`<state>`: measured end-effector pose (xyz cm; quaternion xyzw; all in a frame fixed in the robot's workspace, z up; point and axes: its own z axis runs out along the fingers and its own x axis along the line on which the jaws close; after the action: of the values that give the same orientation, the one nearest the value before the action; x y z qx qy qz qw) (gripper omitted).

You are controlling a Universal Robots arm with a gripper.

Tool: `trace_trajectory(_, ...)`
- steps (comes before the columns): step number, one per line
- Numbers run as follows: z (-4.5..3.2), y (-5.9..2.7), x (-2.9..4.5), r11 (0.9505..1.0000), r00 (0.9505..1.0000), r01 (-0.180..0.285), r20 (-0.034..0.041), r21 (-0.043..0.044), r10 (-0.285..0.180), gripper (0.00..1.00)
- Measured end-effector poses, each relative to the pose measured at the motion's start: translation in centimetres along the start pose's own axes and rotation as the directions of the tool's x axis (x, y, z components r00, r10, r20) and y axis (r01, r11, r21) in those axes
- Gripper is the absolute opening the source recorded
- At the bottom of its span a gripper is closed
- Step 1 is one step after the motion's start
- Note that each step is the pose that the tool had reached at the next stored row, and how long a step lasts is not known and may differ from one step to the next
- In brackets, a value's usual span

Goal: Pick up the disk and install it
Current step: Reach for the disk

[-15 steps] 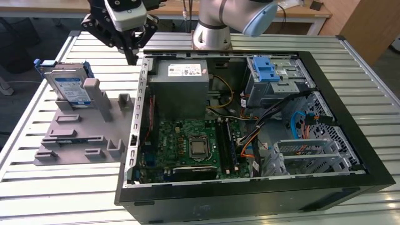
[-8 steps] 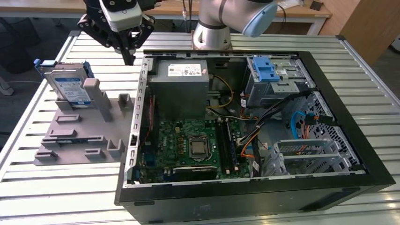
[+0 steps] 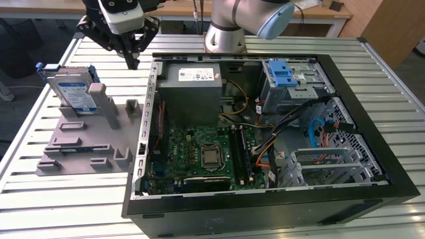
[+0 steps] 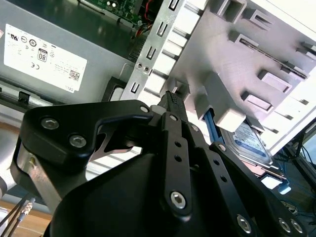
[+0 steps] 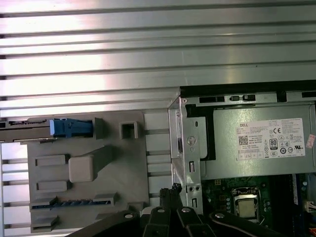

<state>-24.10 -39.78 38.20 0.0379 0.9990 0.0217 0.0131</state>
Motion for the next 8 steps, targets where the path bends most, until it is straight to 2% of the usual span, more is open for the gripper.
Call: trace_trajectory(8, 0.07, -0.05, 0.92, 1.0, 1.0, 0.0, 0.0, 0.0, 0.0, 0.11)
